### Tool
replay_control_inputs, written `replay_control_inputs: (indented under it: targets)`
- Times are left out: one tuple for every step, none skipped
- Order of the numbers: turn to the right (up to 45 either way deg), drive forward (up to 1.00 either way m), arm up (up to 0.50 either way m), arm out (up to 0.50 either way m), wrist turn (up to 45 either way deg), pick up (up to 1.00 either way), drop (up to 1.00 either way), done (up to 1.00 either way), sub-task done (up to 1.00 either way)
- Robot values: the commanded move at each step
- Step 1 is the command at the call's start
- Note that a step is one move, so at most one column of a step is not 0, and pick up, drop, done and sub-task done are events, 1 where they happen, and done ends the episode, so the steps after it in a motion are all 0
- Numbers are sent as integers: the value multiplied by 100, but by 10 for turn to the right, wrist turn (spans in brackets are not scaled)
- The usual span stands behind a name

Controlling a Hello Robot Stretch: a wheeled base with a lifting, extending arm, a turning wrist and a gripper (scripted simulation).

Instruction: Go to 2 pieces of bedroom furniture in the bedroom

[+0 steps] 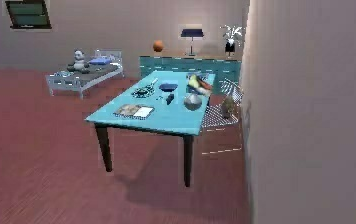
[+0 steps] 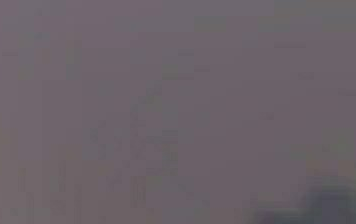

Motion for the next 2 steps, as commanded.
replay_control_inputs:
  targets:
    - [-450, 0, 0, 0, 0, 0, 0, 0, 0]
    - [-300, 0, 0, 0, 0, 0, 0, 0, 0]
